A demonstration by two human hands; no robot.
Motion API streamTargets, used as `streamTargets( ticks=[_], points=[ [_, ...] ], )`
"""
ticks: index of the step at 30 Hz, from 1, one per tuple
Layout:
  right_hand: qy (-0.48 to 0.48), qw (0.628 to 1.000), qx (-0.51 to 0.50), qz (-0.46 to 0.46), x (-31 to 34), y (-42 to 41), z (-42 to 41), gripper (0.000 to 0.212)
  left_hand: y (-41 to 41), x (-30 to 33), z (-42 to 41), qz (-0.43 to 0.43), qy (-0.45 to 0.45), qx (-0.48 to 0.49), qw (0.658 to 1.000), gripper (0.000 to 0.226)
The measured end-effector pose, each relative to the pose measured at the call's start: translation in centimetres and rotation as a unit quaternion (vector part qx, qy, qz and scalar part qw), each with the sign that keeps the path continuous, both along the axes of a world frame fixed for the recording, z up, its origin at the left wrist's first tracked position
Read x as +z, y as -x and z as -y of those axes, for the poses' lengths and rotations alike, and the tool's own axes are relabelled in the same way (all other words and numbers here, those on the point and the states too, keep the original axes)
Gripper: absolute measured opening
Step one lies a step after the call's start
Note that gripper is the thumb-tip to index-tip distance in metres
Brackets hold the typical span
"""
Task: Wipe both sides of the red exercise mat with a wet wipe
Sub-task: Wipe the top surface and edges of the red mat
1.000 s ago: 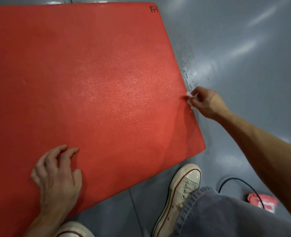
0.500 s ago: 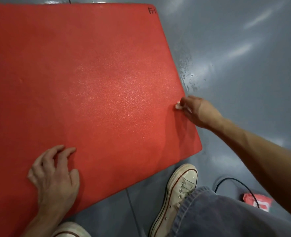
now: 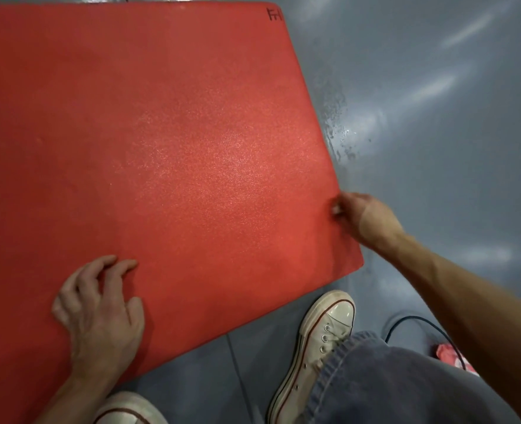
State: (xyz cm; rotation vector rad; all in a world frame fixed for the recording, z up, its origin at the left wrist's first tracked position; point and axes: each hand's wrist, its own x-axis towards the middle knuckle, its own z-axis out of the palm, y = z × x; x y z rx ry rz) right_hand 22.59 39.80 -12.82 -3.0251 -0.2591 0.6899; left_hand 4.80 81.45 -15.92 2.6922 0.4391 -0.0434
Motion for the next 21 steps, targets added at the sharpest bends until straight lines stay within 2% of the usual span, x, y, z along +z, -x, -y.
streamTargets(
  ticks=[2,3,4,7,9,11,15,18,21],
  points=[
    [0.137,0.979,-0.154,-0.003,0.5,-0.7,3.6,0.012,0.0,0.0,0.0,0.006,-0.001,0.0,1.0,0.054],
    [0.159,0.967,-0.198,0.019,0.9,-1.1,4.7,0.014,0.0,0.0,0.0,0.009,-0.005,0.002,1.0,0.053],
    [0.141,0.964,-0.217,0.059,1.3,-1.6,5.1,0.015,-0.1,-0.1,0.1,0.009,-0.006,0.002,1.0,0.053],
    [-0.037,0.97,-0.176,0.161,1.0,-2.6,2.1,0.016,-0.1,-0.3,0.4,0.013,-0.011,0.017,1.0,0.053],
    [-0.091,0.982,-0.107,0.129,0.4,-2.8,-0.1,0.013,-0.3,-0.3,0.5,0.012,-0.012,0.021,1.0,0.053],
    [-0.088,0.992,-0.064,0.069,-0.6,-1.9,-0.8,0.012,-0.4,-0.2,0.4,0.006,-0.015,0.015,1.0,0.054],
    [-0.063,0.993,-0.069,0.07,-1.5,0.4,1.2,0.032,-0.6,0.0,0.1,0.004,-0.012,0.003,1.0,0.056],
    [-0.086,0.988,-0.101,0.074,-1.7,0.4,1.1,0.024,-1.6,-0.1,-0.1,0.013,-0.006,-0.026,1.0,0.056],
    [-0.117,0.977,-0.129,0.127,-2.2,-2.7,-0.8,0.018,-3.2,-0.1,0.4,0.025,0.005,-0.037,0.999,0.052]
  ],
)
